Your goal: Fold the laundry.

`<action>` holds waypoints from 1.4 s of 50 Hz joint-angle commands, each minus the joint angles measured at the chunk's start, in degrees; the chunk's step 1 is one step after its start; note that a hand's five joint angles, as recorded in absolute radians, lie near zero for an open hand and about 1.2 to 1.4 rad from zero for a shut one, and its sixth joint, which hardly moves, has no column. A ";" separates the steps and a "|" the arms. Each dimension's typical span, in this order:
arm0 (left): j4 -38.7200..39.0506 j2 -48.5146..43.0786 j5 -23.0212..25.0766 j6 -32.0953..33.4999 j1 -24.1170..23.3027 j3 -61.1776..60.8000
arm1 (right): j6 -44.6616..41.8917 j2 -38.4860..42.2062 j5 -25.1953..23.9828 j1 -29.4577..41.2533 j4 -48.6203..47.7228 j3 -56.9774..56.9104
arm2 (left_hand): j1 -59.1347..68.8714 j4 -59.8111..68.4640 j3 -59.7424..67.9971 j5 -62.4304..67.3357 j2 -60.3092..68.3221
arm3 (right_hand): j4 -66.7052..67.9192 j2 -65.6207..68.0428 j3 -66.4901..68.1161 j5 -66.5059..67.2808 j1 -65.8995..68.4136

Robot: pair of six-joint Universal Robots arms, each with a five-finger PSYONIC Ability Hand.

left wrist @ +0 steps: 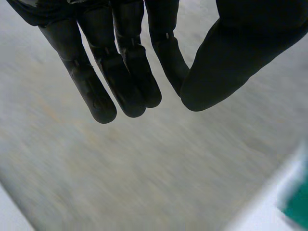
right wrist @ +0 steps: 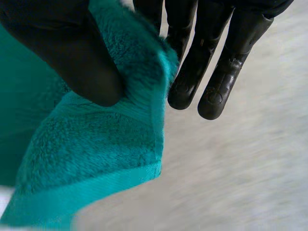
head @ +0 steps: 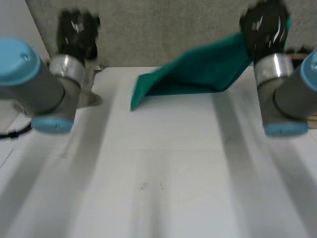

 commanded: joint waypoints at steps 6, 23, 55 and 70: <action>-5.08 -0.30 3.26 -9.26 -1.45 -18.41 | 1.57 -0.72 4.07 3.50 13.62 14.43 | -30.57 -34.12 -33.71 -32.44 -33.98 | 11.96 12.61 12.24 13.98 23.32; -4.99 -2.23 -2.98 -24.38 -8.91 -17.01 | 4.39 -11.53 4.60 13.35 23.02 3.45 | -49.19 -52.73 -52.33 -51.06 -52.60 | 11.96 12.61 12.24 13.98 23.32; -0.42 -18.23 -12.03 -36.69 -12.61 -4.44 | 3.51 -23.14 9.70 26.10 31.19 -5.17 | -49.02 -52.57 -52.16 -50.89 -52.43 | 11.96 12.61 12.24 13.98 23.32; -0.68 -21.14 -11.86 -36.08 -12.61 -4.26 | 3.43 -25.42 10.05 25.04 31.72 -4.56 | 14.59 11.05 11.45 12.72 11.18 | 11.96 12.61 12.24 13.98 23.32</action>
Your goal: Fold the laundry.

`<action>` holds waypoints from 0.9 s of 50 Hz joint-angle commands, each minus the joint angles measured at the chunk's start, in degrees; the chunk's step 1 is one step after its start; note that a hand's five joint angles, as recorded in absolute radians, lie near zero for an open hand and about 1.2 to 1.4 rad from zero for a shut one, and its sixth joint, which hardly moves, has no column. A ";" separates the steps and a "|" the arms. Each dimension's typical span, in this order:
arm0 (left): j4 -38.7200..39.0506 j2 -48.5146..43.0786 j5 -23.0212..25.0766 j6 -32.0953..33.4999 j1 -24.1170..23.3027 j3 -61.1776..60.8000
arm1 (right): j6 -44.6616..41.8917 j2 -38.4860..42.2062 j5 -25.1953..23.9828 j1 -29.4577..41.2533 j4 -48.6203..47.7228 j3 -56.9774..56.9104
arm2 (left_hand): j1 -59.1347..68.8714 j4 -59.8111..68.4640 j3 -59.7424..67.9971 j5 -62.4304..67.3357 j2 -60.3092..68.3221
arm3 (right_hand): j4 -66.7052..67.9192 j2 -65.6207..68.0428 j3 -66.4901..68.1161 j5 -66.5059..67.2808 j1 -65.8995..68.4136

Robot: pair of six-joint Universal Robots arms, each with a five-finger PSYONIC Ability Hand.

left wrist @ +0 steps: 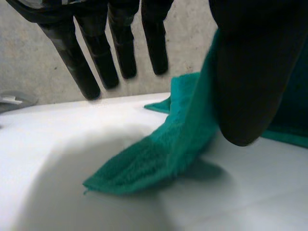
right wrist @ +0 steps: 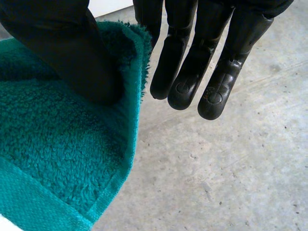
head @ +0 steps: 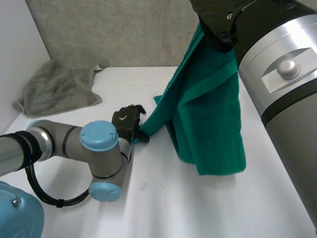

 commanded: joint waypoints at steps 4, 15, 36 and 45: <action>-0.59 1.51 -0.56 1.06 1.38 -0.62 | -1.03 0.02 0.34 -1.67 1.29 1.40 | 48.31 49.71 49.86 49.62 49.77 | 11.94 12.61 12.24 13.99 23.32; -2.09 26.12 0.76 6.59 13.59 -10.99 | -3.75 0.63 0.70 -15.46 2.17 5.61 | 48.31 49.71 49.86 49.62 49.77 | 11.94 12.61 12.24 13.99 23.32; -8.67 46.98 14.91 43.24 18.35 -31.83 | -4.10 11.87 -7.56 -28.65 11.74 13.71 | 48.31 49.71 49.86 49.62 49.77 | 11.94 12.61 12.24 13.99 23.32; -9.21 25.72 14.12 51.51 14.40 -17.17 | -4.54 25.39 -8.62 -29.18 10.09 3.63 | 48.31 49.71 49.86 49.62 49.77 | 11.94 12.61 12.24 13.99 23.32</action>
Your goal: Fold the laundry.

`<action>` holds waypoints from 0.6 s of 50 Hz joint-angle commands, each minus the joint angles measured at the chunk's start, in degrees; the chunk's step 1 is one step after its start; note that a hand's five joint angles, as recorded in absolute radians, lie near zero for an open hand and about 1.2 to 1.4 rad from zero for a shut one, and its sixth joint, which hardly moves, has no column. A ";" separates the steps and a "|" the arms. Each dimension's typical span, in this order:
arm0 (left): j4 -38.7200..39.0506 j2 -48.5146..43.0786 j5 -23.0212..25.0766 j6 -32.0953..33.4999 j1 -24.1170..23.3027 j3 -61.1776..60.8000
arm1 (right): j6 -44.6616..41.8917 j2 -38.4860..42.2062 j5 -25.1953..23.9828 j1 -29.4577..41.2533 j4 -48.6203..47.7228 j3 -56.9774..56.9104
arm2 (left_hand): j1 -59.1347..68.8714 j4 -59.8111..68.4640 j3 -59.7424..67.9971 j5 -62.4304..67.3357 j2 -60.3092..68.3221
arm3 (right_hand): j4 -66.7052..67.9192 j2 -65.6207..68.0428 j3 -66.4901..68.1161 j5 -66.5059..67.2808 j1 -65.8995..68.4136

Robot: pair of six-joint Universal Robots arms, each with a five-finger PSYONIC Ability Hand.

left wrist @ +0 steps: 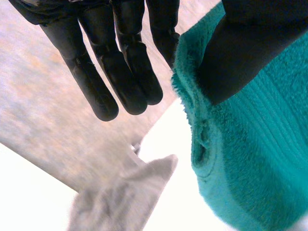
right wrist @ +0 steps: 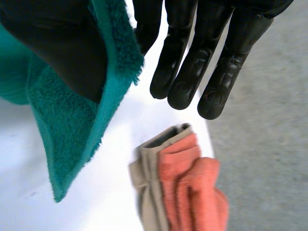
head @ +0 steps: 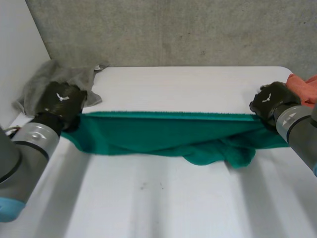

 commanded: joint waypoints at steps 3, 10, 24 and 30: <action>0.49 -23.97 -0.63 6.08 -3.79 23.41 | -0.15 13.69 -0.24 0.28 -6.51 -13.56 | 12.97 11.20 11.71 14.54 11.38 | 11.94 12.61 12.24 13.98 23.34; 11.43 -34.25 -1.07 6.52 -3.70 48.35 | -0.15 19.94 -1.12 0.37 -32.42 -24.03 | 12.97 11.20 11.71 14.54 11.38 | 11.94 12.61 12.24 13.98 23.34; 28.62 -34.27 -4.23 3.01 -3.08 56.94 | 0.73 18.36 -6.48 0.46 -54.34 -28.61 | 12.97 11.20 11.71 14.54 11.38 | 11.94 12.61 12.24 13.98 23.34; 28.62 -30.23 -4.23 2.22 -2.64 41.91 | 0.73 16.87 -7.36 0.28 -54.34 -22.20 | 12.97 11.20 11.71 14.54 11.38 | 11.94 12.61 12.24 13.98 23.34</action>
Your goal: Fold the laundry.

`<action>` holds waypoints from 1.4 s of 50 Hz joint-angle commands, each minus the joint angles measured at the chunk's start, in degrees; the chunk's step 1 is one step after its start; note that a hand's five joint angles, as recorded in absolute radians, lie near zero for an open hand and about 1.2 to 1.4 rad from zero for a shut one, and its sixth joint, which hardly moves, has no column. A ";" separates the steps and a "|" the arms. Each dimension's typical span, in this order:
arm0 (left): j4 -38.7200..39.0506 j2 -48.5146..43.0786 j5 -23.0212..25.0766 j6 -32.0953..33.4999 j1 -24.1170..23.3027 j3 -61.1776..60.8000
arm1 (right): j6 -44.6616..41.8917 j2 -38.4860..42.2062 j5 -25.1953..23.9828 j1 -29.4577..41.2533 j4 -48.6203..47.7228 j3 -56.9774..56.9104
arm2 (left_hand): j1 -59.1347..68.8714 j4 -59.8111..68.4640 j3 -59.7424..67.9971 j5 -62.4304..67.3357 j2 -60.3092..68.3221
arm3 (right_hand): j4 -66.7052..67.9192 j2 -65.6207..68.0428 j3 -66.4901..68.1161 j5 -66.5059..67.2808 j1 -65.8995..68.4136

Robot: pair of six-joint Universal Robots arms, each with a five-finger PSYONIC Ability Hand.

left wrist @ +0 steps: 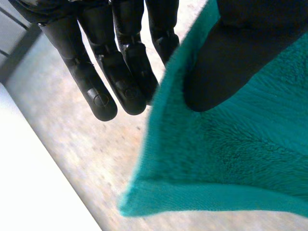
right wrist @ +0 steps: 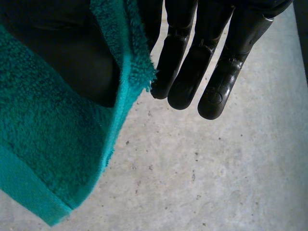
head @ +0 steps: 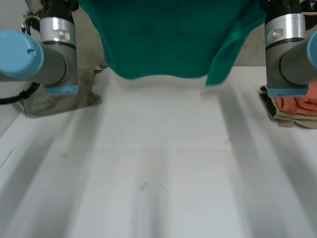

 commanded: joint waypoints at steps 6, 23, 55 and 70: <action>-1.69 5.32 -0.51 -1.46 0.14 -27.73 | 0.15 -2.41 -0.98 -0.61 1.58 18.21 | 12.97 11.17 11.62 14.54 11.29 | 11.92 12.60 12.08 13.36 23.34; -3.80 13.32 0.19 -0.94 -1.62 -55.87 | 11.88 -3.91 -3.79 -3.94 24.25 37.56 | 12.97 11.17 11.62 14.54 11.29 | 11.92 12.60 12.08 13.36 23.34; -6.53 13.76 -0.07 -1.55 0.05 -55.52 | 62.38 -0.40 -11.87 -16.78 42.18 30.88 | 12.97 11.17 11.62 14.54 11.29 | -27.05 -26.37 -26.88 -25.61 -15.62; -7.50 13.76 0.01 -1.55 0.05 -55.34 | 63.17 2.24 -12.67 -16.08 42.44 30.53 | 12.97 11.17 11.62 14.54 11.29 | -26.04 -25.36 -25.87 -24.60 -14.62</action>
